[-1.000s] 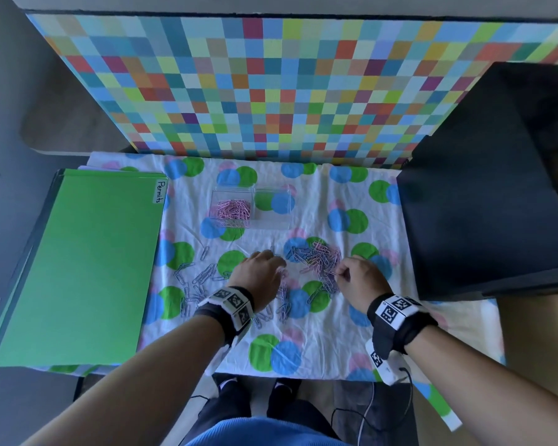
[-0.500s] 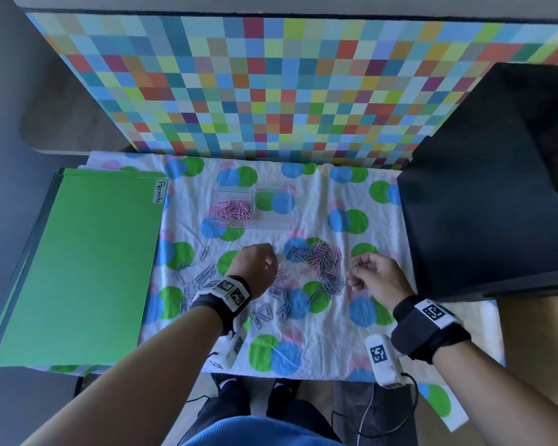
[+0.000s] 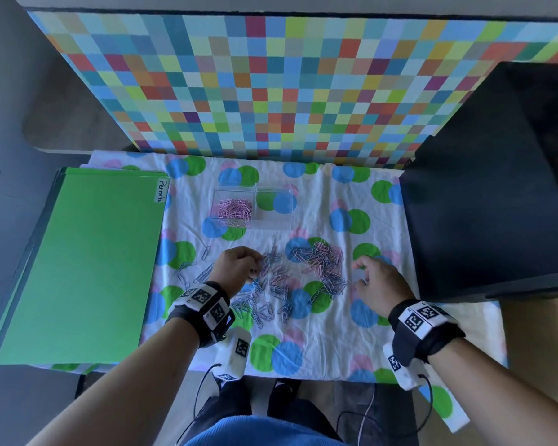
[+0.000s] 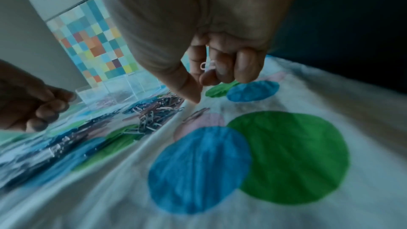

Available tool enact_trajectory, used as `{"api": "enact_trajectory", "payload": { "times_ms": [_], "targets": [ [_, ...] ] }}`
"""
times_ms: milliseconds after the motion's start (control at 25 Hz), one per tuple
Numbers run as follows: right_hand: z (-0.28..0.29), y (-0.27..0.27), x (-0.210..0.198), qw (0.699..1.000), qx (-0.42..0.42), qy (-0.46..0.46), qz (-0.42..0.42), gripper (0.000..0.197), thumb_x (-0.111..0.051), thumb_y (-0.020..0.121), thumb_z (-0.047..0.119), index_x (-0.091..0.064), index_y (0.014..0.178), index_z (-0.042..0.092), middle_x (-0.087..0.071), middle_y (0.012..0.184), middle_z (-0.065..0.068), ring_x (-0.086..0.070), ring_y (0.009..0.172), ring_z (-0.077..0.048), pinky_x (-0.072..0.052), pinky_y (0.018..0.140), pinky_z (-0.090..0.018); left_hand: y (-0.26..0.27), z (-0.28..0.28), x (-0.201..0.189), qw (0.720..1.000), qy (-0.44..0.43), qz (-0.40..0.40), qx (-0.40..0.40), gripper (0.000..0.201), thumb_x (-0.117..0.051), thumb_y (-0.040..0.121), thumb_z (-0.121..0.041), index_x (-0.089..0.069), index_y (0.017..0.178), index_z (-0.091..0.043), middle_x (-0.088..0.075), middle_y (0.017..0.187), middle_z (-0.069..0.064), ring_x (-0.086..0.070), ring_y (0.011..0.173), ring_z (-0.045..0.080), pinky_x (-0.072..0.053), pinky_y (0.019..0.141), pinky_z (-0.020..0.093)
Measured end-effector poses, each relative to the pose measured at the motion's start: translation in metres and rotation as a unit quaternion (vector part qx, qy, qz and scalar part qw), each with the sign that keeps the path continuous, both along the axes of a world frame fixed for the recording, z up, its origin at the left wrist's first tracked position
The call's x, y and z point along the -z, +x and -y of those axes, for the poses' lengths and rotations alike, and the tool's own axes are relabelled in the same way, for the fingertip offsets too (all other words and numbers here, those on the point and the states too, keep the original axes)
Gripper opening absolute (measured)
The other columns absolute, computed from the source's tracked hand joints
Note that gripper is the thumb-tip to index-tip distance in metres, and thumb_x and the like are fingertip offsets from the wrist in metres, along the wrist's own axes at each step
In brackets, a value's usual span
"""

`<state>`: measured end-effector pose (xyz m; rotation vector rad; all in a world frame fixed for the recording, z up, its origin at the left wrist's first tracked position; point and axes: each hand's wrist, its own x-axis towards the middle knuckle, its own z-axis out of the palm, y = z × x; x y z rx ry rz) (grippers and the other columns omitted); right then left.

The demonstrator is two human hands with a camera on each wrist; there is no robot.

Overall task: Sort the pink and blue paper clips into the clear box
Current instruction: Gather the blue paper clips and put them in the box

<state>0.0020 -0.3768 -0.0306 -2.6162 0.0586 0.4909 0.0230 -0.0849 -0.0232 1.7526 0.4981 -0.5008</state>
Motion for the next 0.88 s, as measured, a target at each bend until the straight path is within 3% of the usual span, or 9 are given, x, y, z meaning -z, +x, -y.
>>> {"api": "enact_trajectory", "payload": {
  "times_ms": [80, 160, 320, 400, 480, 560, 640, 760, 880],
  "targets": [
    [0.004, -0.005, 0.003, 0.999, -0.036, -0.039, -0.006, 0.014, -0.060, 0.084, 0.013, -0.060, 0.097, 0.016, -0.044, 0.092, 0.007, -0.051, 0.082, -0.016, -0.040, 0.071, -0.025, 0.001, 0.001, -0.001, 0.989, -0.101, -0.041, -0.098, 0.023, -0.039, 0.081, 0.008, -0.055, 0.071, -0.005, -0.055, 0.062, 0.010, -0.054, 0.049, 0.017, -0.042, 0.051, 0.025],
    [0.007, -0.009, 0.006, 0.997, -0.048, -0.053, -0.005, 0.002, -0.061, 0.084, 0.018, -0.061, 0.086, 0.016, -0.046, 0.092, 0.004, -0.055, 0.079, -0.019, -0.045, 0.068, -0.029, 0.002, 0.001, 0.000, 0.972, -0.166, -0.062, -0.154, 0.022, -0.038, 0.084, 0.001, -0.050, 0.068, -0.007, -0.050, 0.059, 0.007, -0.050, 0.049, 0.019, -0.040, 0.047, 0.024],
    [0.006, -0.011, 0.012, 0.999, -0.036, -0.013, 0.003, 0.010, -0.059, 0.083, 0.008, -0.060, 0.075, 0.012, -0.056, 0.084, -0.001, -0.057, 0.077, -0.020, -0.046, 0.069, -0.029, 0.007, 0.004, 0.002, 0.973, -0.161, -0.058, -0.153, 0.021, -0.042, 0.082, -0.003, -0.045, 0.063, -0.010, -0.037, 0.048, -0.001, -0.037, 0.050, 0.020, -0.033, 0.049, 0.025],
    [0.002, -0.012, 0.012, 0.999, 0.019, 0.051, 0.002, 0.015, -0.057, 0.083, 0.001, -0.060, 0.074, 0.013, -0.063, 0.079, -0.001, -0.060, 0.076, -0.019, -0.045, 0.069, -0.022, 0.008, 0.009, 0.002, 0.994, -0.079, -0.023, -0.077, 0.021, -0.049, 0.081, -0.005, -0.050, 0.060, -0.011, -0.036, 0.042, -0.006, -0.035, 0.049, 0.018, -0.031, 0.051, 0.025],
    [-0.002, -0.014, 0.011, 0.992, 0.072, 0.107, -0.009, 0.016, -0.056, 0.084, 0.000, -0.063, 0.086, 0.014, -0.064, 0.084, 0.002, -0.059, 0.078, -0.014, -0.039, 0.069, -0.013, 0.007, 0.014, 0.003, 0.992, 0.103, 0.029, 0.072, 0.018, -0.058, 0.080, -0.016, -0.060, 0.062, -0.019, -0.047, 0.047, -0.010, -0.044, 0.050, 0.014, -0.035, 0.055, 0.023],
    [-0.005, -0.012, 0.007, 0.985, 0.098, 0.139, -0.037, 0.021, -0.053, 0.087, 0.001, -0.062, 0.099, 0.015, -0.062, 0.087, 0.005, -0.057, 0.077, -0.008, -0.037, 0.063, -0.012, 0.002, 0.020, 0.004, 0.933, 0.277, 0.067, 0.220, 0.007, -0.063, 0.080, -0.025, -0.063, 0.073, -0.024, -0.057, 0.065, -0.009, -0.052, 0.063, 0.009, -0.039, 0.061, 0.022],
    [-0.008, -0.009, 0.004, 0.975, 0.128, 0.169, -0.059, 0.021, -0.048, 0.088, 0.001, -0.061, 0.095, 0.016, -0.057, 0.076, 0.005, -0.053, 0.066, -0.007, -0.037, 0.055, -0.012, -0.004, 0.022, 0.007, 0.888, 0.338, 0.079, 0.303, 0.003, -0.062, 0.082, -0.027, -0.062, 0.080, -0.026, -0.059, 0.079, -0.006, -0.055, 0.074, 0.013, -0.042, 0.064, 0.024],
    [-0.011, -0.005, 0.003, 0.930, 0.217, 0.283, -0.090, 0.023, -0.040, 0.089, -0.002, -0.057, 0.081, 0.011, -0.046, 0.061, 0.001, -0.042, 0.049, -0.009, -0.032, 0.046, -0.019, -0.007, 0.021, 0.013, 0.875, 0.354, 0.097, 0.316, 0.007, -0.057, 0.084, -0.024, -0.063, 0.082, -0.026, -0.062, 0.088, -0.003, -0.061, 0.080, 0.019, -0.049, 0.066, 0.029],
    [-0.016, -0.002, 0.000, 0.827, 0.330, 0.430, -0.148, 0.023, -0.033, 0.084, -0.001, -0.047, 0.069, 0.009, -0.035, 0.057, -0.004, -0.030, 0.040, -0.011, -0.021, 0.039, -0.018, -0.007, 0.017, 0.015, 0.911, 0.307, 0.114, 0.249, 0.006, -0.057, 0.081, -0.019, -0.061, 0.078, -0.023, -0.066, 0.081, -0.002, -0.061, 0.077, 0.018, -0.046, 0.067, 0.026]
  ]
}}
